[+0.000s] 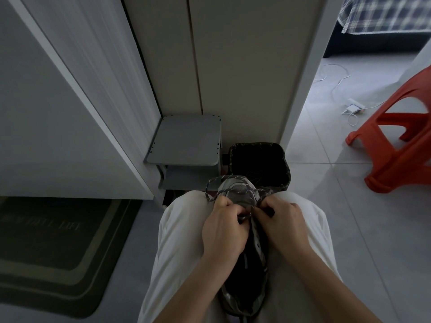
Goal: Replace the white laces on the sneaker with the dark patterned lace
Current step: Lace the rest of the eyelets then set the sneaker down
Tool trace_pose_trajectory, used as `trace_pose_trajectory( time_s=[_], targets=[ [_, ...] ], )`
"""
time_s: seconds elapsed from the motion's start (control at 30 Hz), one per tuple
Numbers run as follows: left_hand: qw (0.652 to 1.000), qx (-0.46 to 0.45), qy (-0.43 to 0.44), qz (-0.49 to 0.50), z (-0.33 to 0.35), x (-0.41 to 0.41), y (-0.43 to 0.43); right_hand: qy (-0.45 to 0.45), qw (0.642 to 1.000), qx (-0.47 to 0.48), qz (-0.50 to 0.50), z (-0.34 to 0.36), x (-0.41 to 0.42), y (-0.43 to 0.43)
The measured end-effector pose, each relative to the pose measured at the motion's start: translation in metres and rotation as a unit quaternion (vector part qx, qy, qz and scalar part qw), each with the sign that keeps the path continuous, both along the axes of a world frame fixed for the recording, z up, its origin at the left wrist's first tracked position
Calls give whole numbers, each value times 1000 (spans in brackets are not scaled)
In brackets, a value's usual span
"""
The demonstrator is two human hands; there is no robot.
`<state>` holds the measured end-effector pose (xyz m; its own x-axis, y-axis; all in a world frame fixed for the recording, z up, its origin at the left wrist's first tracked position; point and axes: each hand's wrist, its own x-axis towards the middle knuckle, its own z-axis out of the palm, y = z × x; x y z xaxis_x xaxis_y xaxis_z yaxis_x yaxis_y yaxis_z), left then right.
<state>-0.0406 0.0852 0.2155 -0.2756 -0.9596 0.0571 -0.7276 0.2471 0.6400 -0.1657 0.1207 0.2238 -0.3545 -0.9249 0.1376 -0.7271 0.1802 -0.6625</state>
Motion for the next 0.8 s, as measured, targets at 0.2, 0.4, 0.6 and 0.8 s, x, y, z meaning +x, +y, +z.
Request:
trace_pose_trajectory(
  time_s=[0.2, 0.4, 0.6, 0.8],
  targets=[
    [997, 59, -26, -42, 5, 2, -16, -13, 1000, 6, -1, 11, 1, 0],
    [989, 82, -67, -106, 7, 9, -23, 81, 981, 118, 133, 12, -3, 13],
    [969, 141, -55, -194, 24, 30, -16, 70, 983, 113, 127, 10, -3, 11],
    [923, 311, 115, -198, 47, 63, 0, 101, 991, 66, 60, 7, 6, 19]
  ],
)
